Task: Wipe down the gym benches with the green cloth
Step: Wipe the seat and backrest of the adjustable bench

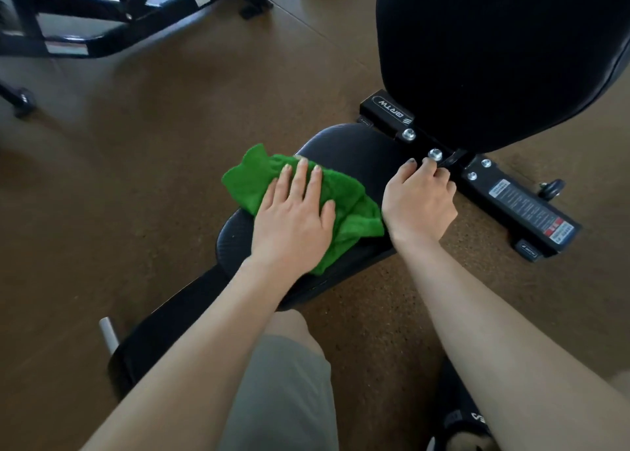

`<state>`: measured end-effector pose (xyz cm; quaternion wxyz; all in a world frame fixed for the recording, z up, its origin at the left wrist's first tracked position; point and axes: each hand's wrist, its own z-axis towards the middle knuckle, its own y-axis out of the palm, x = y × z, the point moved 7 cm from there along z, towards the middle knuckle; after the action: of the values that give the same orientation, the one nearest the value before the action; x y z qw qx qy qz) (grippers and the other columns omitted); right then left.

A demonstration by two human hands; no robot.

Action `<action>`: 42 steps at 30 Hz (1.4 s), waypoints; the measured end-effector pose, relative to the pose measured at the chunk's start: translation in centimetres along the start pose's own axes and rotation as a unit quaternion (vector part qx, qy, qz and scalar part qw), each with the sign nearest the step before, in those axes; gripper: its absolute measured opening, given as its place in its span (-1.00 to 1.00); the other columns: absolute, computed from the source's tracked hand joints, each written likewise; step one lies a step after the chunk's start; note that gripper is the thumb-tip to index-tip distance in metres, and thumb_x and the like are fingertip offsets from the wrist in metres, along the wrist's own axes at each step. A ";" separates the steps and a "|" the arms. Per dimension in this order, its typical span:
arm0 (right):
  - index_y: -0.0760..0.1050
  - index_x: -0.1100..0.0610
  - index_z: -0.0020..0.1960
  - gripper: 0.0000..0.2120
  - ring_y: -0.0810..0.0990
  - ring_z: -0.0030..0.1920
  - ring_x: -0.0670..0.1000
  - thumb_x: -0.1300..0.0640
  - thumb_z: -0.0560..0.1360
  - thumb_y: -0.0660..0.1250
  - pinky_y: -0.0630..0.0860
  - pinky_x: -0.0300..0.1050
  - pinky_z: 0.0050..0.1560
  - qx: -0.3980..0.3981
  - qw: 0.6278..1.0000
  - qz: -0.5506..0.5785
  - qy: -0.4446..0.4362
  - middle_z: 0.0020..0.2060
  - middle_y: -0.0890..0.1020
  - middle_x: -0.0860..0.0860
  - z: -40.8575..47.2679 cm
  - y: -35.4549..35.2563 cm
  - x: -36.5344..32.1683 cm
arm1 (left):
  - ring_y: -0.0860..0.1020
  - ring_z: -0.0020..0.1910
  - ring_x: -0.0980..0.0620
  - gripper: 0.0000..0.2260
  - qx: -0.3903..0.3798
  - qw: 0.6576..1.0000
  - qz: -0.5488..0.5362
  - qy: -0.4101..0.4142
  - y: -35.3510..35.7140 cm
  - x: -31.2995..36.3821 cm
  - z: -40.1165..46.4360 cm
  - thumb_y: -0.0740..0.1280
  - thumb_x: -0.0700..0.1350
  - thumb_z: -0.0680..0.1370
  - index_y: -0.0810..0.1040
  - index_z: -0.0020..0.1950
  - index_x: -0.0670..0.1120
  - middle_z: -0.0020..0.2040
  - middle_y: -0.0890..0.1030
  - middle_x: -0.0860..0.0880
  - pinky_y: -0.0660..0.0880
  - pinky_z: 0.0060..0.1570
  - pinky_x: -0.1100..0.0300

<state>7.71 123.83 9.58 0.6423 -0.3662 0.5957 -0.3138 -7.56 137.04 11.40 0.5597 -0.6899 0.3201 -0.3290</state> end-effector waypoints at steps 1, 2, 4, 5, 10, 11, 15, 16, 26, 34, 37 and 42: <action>0.45 0.21 0.40 -0.56 0.49 0.29 0.26 -0.03 0.72 0.02 0.45 0.15 0.10 0.001 1.000 -0.003 0.003 0.29 0.56 0.20 0.2 0.1 0.1 | -0.08 0.69 -0.07 -0.42 0.003 1.000 -0.008 -0.002 0.1 0.4 1.9 -0.13 0.16 0.72 -0.03 0.71 -0.03 0.72 -0.06 -0.05 -0.13 0.64 0.00; 0.46 0.21 0.39 -0.57 0.50 0.28 0.25 -0.03 0.72 0.03 0.45 0.15 0.09 0.002 1.000 -0.001 0.003 0.27 0.57 0.19 0.4 0.2 0.3 | -0.07 0.69 -0.07 -0.43 0.003 1.000 -0.020 -0.008 0.1 0.7 3.7 -0.09 0.15 0.73 -0.03 0.71 -0.03 0.72 -0.05 -0.05 -0.12 0.64 -0.01; 0.47 0.18 0.38 -0.58 0.51 0.28 0.24 -0.03 0.72 0.03 0.45 0.16 0.11 0.006 1.000 0.016 0.001 0.25 0.58 0.16 0.6 0.3 0.5 | -0.01 0.68 -0.09 -0.44 0.009 0.999 -0.040 -0.019 0.1 0.8 6.5 -0.05 0.15 0.73 0.00 0.71 -0.01 0.71 -0.01 -0.05 -0.07 0.63 -0.01; 0.47 0.17 0.38 -0.58 0.51 0.28 0.23 -0.04 0.72 0.02 0.45 0.16 0.13 0.005 1.000 0.021 0.002 0.26 0.58 0.15 0.7 0.3 0.7 | 0.04 0.67 -0.10 -0.44 0.009 0.999 -0.048 -0.022 0.1 0.8 7.3 -0.04 0.16 0.73 0.01 0.71 0.01 0.71 0.03 -0.06 -0.02 0.62 -0.01; 0.42 0.18 0.44 -0.54 0.48 0.35 0.23 -0.04 0.72 -0.01 0.44 0.17 0.22 -0.024 1.000 0.013 -0.002 0.33 0.54 0.16 0.7 0.1 0.3 | 0.40 0.45 -0.24 -0.47 0.001 0.992 -0.070 -0.103 -0.9 -3.4 3.8 -0.04 0.20 0.72 0.13 0.67 0.06 0.57 0.35 -0.13 0.34 0.36 -0.11; 0.40 0.19 0.46 -0.53 0.47 0.36 0.24 -0.04 0.72 -0.02 0.44 0.18 0.23 -0.030 1.000 0.009 0.000 0.35 0.53 0.17 0.6 0.0 0.2 | 0.44 0.41 -0.25 -0.49 -0.004 0.988 -0.085 -0.130 -1.0 -4.9 2.3 -0.04 0.20 0.72 0.18 0.65 0.07 0.51 0.40 -0.14 0.37 0.30 -0.12; 0.34 0.22 0.51 -0.52 0.43 0.39 0.26 -0.03 0.73 -0.01 0.43 0.21 0.26 -0.034 0.999 0.006 -0.002 0.40 0.48 0.21 -0.3 -0.4 -0.2 | 0.50 0.32 -0.23 -0.58 0.012 0.962 -0.169 -0.215 -0.9 -9.4 -4.1 -0.02 0.17 0.73 0.34 0.52 0.07 0.38 0.49 -0.10 0.34 0.12 -0.07; 0.34 0.22 0.51 -0.52 0.43 0.40 0.26 -0.03 0.73 -0.01 0.43 0.22 0.26 -0.033 0.999 0.007 -0.002 0.40 0.48 0.21 -0.4 -0.4 -0.2 | 0.50 0.30 -0.21 -0.60 0.029 0.951 -0.200 -0.233 -0.7 -9.8 -5.4 -0.01 0.15 0.73 0.35 0.51 0.06 0.36 0.50 -0.10 0.31 0.09 -0.03; 0.37 0.22 0.49 -0.51 0.45 0.38 0.25 -0.05 0.73 -0.01 0.44 0.21 0.22 -0.016 1.000 -0.011 0.005 0.38 0.50 0.20 0.0 0.1 0.0 | 0.55 0.21 -0.24 -0.59 0.030 0.943 -0.182 -0.276 -1.3 -9.6 -1.0 0.00 0.08 0.73 0.53 0.27 -0.11 0.22 0.60 -0.17 0.32 0.03 0.00; 0.41 0.15 0.47 -0.54 0.48 0.36 0.20 -0.04 0.72 0.00 0.44 0.18 0.21 -0.017 0.999 0.035 0.001 0.35 0.54 0.14 0.3 -0.1 0.6 | 0.38 0.47 -0.10 -0.57 0.066 0.974 -0.138 -0.170 -1.2 -7.5 -4.7 0.03 0.07 0.75 0.29 0.61 0.01 0.51 0.41 -0.03 0.41 0.27 -0.07; 0.43 0.14 0.46 -0.54 0.48 0.36 0.19 -0.04 0.71 0.01 0.46 0.15 0.19 -0.008 0.999 0.040 0.004 0.35 0.55 0.13 0.3 0.0 0.7 | 0.16 0.62 -0.10 -0.54 0.105 0.970 -0.161 -0.152 -0.1 -6.7 -9.2 0.08 0.00 0.75 0.26 0.65 -0.08 0.65 0.23 -0.09 0.22 0.57 -0.08; 0.42 0.16 0.46 -0.53 0.47 0.36 0.20 -0.06 0.71 0.00 0.46 0.16 0.18 -0.015 0.999 0.028 0.011 0.35 0.53 0.15 0.1 0.2 0.4 | 0.19 0.64 -0.17 -0.46 0.120 0.988 -0.053 -0.084 0.5 -4.0 -10.8 -0.04 0.06 0.71 0.32 0.61 -0.16 0.63 0.27 -0.17 0.10 0.62 -0.10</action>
<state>7.83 123.63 9.16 0.6387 -0.3555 0.6175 -0.2904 -18.67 134.18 12.17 0.6452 -0.6590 0.1927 -0.3351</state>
